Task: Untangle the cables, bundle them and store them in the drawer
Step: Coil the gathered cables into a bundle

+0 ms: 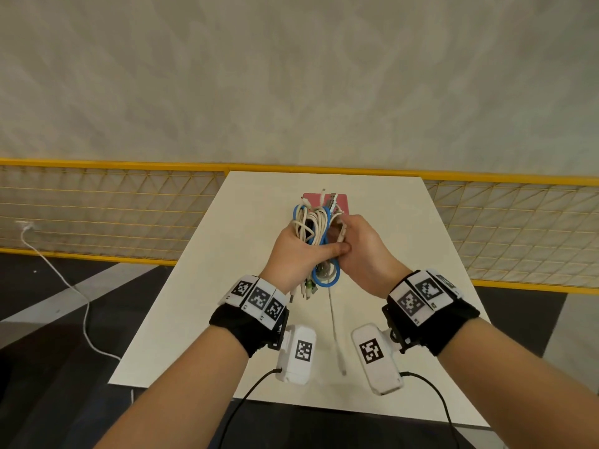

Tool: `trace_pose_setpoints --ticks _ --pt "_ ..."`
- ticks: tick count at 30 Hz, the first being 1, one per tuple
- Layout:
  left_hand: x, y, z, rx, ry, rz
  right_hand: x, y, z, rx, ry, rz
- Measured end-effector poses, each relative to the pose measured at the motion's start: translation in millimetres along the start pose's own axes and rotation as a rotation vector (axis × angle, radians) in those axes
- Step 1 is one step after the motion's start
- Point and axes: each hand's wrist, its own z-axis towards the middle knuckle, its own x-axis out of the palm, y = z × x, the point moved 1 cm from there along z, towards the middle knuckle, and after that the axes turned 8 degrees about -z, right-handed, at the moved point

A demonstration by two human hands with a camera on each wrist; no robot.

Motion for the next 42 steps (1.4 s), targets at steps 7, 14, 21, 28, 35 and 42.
trace_pose_setpoints --ticks 7,14,21,28,35,42 --pt "6.2 -3.3 3.0 0.011 -0.058 -0.073 -6.5 -3.9 -0.1 -0.017 0.132 0.044" --pt "6.6 -14.0 4.4 0.048 -0.160 -0.127 -18.9 -0.4 -7.3 -0.095 0.191 -0.463" --pt "-16.8 -19.9 10.7 -0.019 -0.321 -0.229 -47.4 -40.7 -17.9 -0.504 -0.047 -1.373" --pt "-23.1 -10.4 3.0 -0.089 -0.134 -0.058 -39.6 -23.7 -11.1 -0.437 -0.241 -1.205" --pt "-23.0 14.1 16.0 -0.059 -0.125 -0.138 -9.5 -20.5 10.9 -0.371 -0.270 -0.857" --pt "-48.1 23.2 28.4 -0.065 -0.136 -0.215 12.0 -28.0 29.8 -0.334 -0.206 -0.646"
